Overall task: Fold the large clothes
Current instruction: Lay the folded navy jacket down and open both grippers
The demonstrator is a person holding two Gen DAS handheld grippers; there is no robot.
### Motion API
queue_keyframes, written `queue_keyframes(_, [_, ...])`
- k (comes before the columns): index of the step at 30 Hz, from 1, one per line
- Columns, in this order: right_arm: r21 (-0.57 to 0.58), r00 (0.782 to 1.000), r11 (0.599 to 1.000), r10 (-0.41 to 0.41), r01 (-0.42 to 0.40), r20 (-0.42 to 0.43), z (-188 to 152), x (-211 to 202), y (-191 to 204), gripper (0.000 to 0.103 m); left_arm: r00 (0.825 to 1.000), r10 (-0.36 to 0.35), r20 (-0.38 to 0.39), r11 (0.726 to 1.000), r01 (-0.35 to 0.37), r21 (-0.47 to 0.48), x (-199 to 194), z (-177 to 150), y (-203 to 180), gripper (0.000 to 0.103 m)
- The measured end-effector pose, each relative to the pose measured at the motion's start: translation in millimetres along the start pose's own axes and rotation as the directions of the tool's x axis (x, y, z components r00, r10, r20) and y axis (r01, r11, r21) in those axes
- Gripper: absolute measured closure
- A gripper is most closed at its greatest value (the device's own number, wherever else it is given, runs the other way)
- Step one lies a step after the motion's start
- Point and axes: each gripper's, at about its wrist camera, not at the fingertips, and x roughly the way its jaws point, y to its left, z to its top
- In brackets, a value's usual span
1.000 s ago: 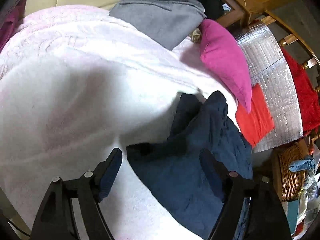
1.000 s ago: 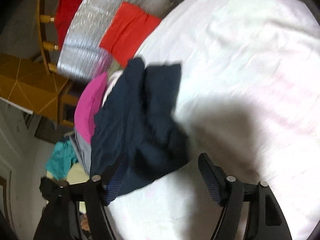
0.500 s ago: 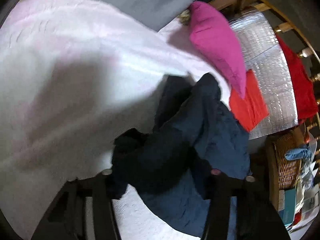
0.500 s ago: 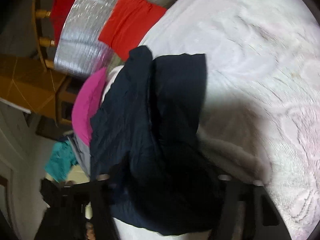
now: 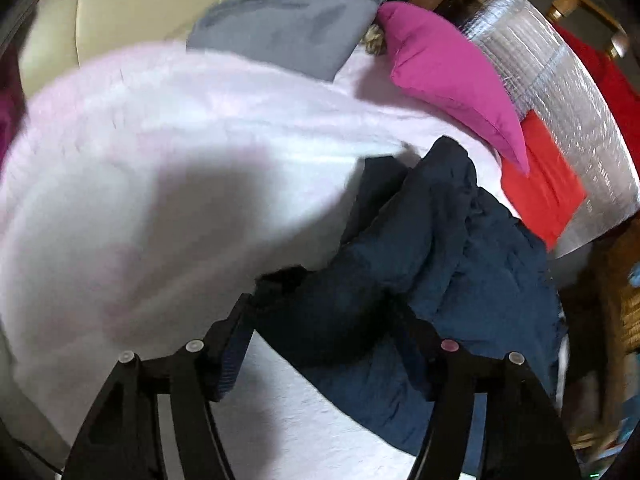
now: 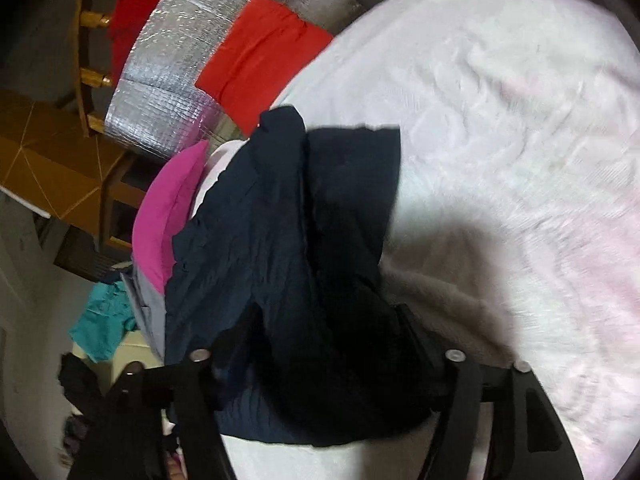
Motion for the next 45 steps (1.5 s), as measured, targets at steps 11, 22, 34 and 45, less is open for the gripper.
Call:
queue_keyframes(11, [-0.240,0.989,0.969,-0.027,0.062,0.147,-4.2,-47.0,32.2,0.050,0.962,0.090,0.259,0.951,-0.159,0.263,-42.2,-9.3,-46.5,0.032])
queue_keyframes(22, [-0.254,0.995,0.962,-0.104,0.101,0.001,-13.9,15.1,21.3,0.051,0.954,0.098,0.285,0.932,-0.188,0.311,-41.6,-14.9,-57.5,0.032])
queue_keyframes(34, [-0.293,0.994,0.954,-0.043,0.070,0.098,-3.6,-19.8,49.6,0.050,0.955,0.118,0.272,0.918,-0.209,0.336,-33.0,-18.4,-63.2,0.032])
queue_keyframes(45, [-0.228,0.998,0.973,-0.043,0.033,-0.041,20.3,23.3,38.4,0.044,0.977,0.123,0.173,0.930,-0.174,0.325,-0.5,2.7,-56.7,0.029])
